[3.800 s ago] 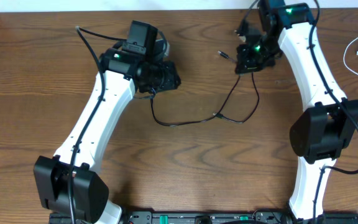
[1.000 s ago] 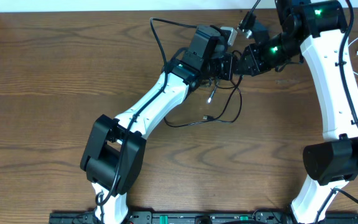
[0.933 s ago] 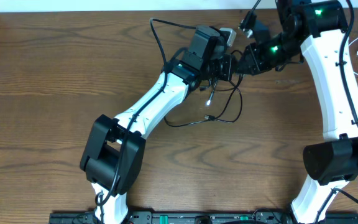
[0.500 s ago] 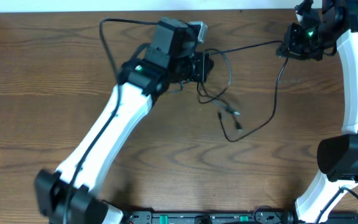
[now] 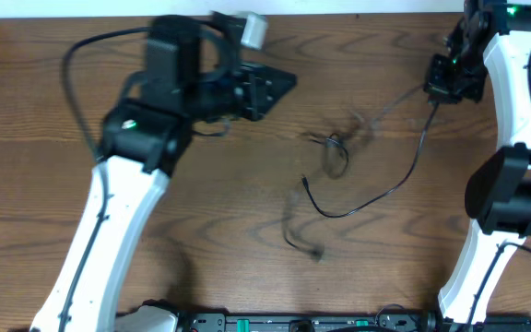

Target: Untangle cables

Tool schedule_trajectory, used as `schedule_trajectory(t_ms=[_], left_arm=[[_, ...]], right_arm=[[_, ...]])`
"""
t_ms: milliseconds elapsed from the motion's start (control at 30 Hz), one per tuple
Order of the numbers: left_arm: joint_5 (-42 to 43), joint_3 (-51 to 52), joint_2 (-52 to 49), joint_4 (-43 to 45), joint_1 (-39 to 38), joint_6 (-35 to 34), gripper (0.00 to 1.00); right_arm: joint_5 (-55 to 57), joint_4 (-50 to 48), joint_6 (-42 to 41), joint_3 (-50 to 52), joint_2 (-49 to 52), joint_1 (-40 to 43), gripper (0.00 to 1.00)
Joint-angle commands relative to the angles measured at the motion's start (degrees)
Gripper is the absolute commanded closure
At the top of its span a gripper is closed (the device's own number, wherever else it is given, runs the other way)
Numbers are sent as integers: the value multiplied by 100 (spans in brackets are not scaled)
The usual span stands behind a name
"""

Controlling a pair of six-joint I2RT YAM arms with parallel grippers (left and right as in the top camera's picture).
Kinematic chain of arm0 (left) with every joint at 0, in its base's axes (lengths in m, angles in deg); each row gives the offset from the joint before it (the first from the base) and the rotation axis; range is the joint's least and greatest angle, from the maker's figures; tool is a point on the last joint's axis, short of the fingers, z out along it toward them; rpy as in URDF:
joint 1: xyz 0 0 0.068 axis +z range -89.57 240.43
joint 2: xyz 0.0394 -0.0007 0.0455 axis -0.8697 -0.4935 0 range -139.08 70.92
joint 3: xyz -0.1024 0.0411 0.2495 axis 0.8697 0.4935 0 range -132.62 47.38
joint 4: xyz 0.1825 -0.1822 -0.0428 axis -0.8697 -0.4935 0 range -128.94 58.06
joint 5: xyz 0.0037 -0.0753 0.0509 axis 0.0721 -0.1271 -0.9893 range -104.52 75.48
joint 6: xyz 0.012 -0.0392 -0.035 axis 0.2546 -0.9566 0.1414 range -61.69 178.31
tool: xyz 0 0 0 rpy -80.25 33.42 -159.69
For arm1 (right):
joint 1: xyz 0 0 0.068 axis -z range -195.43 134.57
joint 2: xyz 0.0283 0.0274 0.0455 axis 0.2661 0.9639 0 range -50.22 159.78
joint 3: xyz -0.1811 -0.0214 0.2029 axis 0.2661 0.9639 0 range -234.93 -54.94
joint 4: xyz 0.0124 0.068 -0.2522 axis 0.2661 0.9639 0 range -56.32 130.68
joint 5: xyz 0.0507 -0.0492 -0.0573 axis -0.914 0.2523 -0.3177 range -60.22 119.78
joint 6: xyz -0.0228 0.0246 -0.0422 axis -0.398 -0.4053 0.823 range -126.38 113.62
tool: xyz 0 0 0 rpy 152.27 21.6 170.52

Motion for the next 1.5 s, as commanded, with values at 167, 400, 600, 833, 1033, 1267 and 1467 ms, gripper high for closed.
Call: schedule_trajectory(t_ms=[167,400,600,833,1033,1267,1467], left_arm=[[382,-44,107,13,286,-153,92],[-133,-44,-529,-278,-52,-74,93],[-866,-44,-1191,-393,-481,61,93],[-1014,-44,-2094,-354,-649,37,92],[-1062,-44,-2288,-352,-466,39,93],[-1056,-44,-2286,-378,-170,37,92],[-1056,-44,-2286,-439,-149,39,92]], right_arm=[[-79,245,463,-37,249,153,98],[-1707,343,1862,-39,197,90,31],[-3104,577,3239,-42,-85,-26,15],[-2546,682,3388,140,-79,-490,18],[-2142,105,3392,1106,-79,-1003,36],[-2024,-315,4100,2031,-79,-1497,51],[-2124,-109,4015,1679,-138,-1703,99]])
